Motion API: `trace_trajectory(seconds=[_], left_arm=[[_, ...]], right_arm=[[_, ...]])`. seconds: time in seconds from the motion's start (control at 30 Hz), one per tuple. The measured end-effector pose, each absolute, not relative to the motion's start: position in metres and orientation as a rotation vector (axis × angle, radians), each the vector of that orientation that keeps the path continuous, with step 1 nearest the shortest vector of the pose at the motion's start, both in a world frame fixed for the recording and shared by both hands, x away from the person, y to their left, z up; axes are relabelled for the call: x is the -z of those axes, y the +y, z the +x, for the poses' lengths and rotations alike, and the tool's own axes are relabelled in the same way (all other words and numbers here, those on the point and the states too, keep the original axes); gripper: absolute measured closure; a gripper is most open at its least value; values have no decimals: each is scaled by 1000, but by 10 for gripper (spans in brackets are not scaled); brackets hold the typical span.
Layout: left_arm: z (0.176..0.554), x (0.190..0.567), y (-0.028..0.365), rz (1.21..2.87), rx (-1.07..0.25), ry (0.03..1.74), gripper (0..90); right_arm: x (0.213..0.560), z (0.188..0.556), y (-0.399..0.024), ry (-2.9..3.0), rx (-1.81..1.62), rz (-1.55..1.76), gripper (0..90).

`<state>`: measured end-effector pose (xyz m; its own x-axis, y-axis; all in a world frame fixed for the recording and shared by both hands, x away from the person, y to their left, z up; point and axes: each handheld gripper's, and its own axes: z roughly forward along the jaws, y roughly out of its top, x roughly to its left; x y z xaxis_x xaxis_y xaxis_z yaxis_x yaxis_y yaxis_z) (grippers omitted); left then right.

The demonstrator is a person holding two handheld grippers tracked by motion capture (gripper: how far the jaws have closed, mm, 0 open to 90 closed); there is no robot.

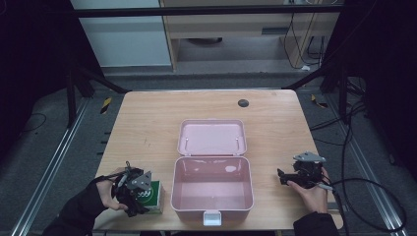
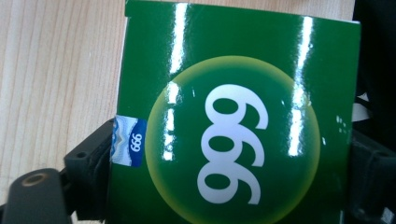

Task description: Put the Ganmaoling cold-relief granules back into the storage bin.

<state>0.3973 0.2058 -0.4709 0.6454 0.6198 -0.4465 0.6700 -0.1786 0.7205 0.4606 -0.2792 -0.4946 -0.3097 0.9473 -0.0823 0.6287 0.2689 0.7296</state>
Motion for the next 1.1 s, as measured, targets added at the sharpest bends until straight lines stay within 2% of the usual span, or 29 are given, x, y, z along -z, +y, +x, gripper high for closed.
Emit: trace_trajectory(seconds=[0.43, 1.1], left_arm=[[396, 460, 208, 1885, 60, 1027, 139], [399, 400, 210, 1906, 35, 972, 141]], right_arm=[[495, 461, -279, 2039, -802, 1419, 16], [496, 461, -278, 2048, -790, 1419, 16]])
